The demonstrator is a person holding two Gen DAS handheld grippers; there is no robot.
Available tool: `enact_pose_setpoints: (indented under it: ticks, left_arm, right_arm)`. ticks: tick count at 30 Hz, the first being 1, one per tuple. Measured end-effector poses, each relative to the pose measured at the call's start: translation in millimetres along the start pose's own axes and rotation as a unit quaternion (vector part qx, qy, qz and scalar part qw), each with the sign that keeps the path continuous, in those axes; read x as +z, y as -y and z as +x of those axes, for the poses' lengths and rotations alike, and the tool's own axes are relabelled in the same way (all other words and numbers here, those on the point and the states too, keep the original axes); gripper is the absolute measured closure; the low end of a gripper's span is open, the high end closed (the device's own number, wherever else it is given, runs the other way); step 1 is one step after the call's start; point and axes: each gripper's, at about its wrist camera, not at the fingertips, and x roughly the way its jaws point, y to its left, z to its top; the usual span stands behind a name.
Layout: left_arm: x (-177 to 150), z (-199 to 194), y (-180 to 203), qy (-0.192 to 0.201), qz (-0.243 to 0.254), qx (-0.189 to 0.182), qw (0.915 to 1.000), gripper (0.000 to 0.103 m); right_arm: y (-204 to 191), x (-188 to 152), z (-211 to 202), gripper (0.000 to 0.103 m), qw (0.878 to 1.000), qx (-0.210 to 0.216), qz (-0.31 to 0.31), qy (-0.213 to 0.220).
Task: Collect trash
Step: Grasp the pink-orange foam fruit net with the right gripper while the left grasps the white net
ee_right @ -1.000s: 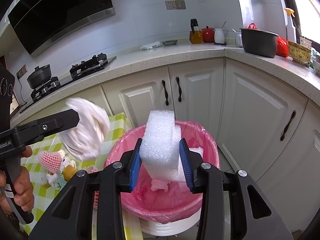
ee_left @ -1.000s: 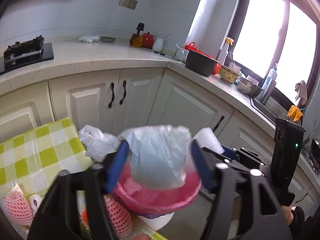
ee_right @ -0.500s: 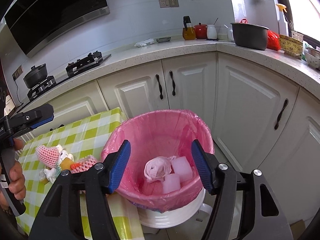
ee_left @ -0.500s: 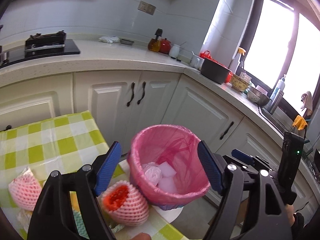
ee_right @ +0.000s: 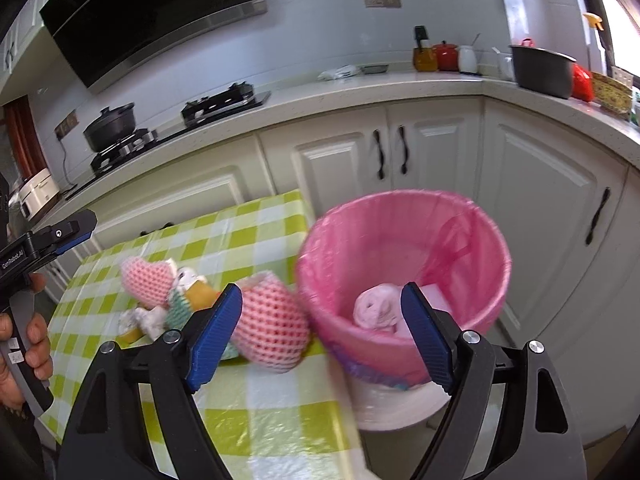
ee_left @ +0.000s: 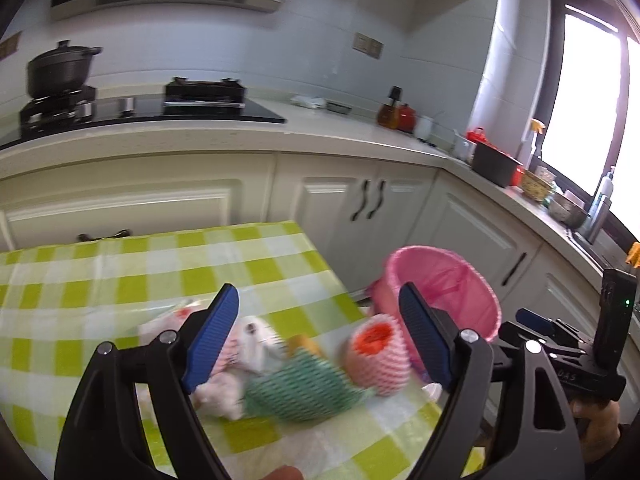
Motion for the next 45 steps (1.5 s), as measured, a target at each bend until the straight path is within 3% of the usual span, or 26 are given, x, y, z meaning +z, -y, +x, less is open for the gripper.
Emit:
enact_pose_setpoints:
  ticks: [10, 20, 25, 36, 45]
  left_arm:
    - [-41.1, -35.5, -94.1, -0.017, -0.054, 0.065, 0.9963, 0.023]
    - [-72.7, -38.8, -141.5, -0.04, -0.091, 0.08, 0.9919, 0.023]
    - [-77.5, -33.4, -148.5, -0.044, -0.101, 0.077, 0.9909, 0.023]
    - [-67.9, 0.6, -134.0, -0.056, -0.096, 0.034, 0.9933, 0.023]
    - [-58.3, 38.0, -126.3, -0.071, -0.103, 0.012, 0.9921, 0.023]
  right_arm:
    - [-45.5, -20.7, 27.1, 0.023, 0.999, 0.025, -0.009, -0.039]
    - [-66.8, -24.4, 59.3, 0.023, 0.997, 0.025, -0.016, -0.069]
    - [-69.4, -22.2, 74.5, 0.023, 0.997, 0.014, -0.014, -0.08]
    - [-76.3, -16.1, 109.6, 0.023, 0.995, 0.002, -0.016, -0.103]
    - [-78.4, -17.3, 128.8, 0.032, 0.992, 0.001, -0.012, -0.125]
